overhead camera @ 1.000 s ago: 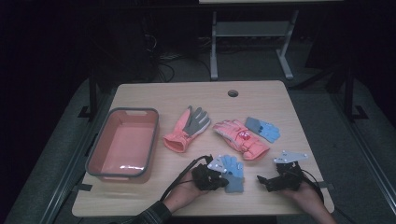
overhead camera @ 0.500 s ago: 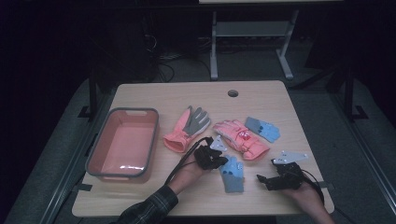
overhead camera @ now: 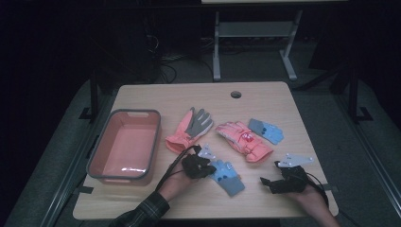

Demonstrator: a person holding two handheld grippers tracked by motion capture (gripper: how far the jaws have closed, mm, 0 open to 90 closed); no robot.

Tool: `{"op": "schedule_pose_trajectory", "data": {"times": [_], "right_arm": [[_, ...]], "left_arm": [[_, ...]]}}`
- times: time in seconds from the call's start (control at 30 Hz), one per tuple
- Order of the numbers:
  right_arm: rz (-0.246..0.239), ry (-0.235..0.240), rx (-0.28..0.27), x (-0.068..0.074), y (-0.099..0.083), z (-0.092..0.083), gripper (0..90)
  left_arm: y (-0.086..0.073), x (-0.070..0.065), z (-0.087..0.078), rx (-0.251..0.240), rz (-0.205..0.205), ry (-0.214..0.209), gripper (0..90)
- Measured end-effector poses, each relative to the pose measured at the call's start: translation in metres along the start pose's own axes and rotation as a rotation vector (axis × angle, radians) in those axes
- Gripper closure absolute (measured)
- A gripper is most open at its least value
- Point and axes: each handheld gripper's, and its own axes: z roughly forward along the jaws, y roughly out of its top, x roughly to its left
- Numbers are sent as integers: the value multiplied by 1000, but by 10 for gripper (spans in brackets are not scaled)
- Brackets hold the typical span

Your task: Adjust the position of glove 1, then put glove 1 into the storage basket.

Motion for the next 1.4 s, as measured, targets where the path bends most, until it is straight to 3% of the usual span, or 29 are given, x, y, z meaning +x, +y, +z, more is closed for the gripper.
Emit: {"op": "schedule_pose_trajectory", "data": {"times": [0.23,0.37,0.6,0.87,1.0,1.1,1.17,1.2,1.4], "right_arm": [[-5,-1,-3,0,0,0,123],[-8,0,-3,0,0,0,120],[-6,2,0,0,0,0,113],[-9,-4,7,0,1,1,119],[-13,-8,41,1,6,-3,199],[-3,-16,27,-1,11,-10,280],[17,-28,16,-4,17,-17,392],[17,-28,16,-4,17,-17,392],[86,-43,-14,-23,38,-26,721]], "left_arm": [[-13,-1,-15,-20,-28,-10,880],[-22,-1,-26,-40,-46,8,837],[-46,-3,-39,-46,-89,49,609],[-65,-11,-41,-52,-79,103,335],[-68,-13,-40,-48,-52,112,225],[-70,-13,-38,-54,-46,108,174],[-72,-13,-37,-63,-37,109,144],[-74,-12,-37,-72,-26,109,144],[-82,-9,-37,-139,-12,94,131]]}}
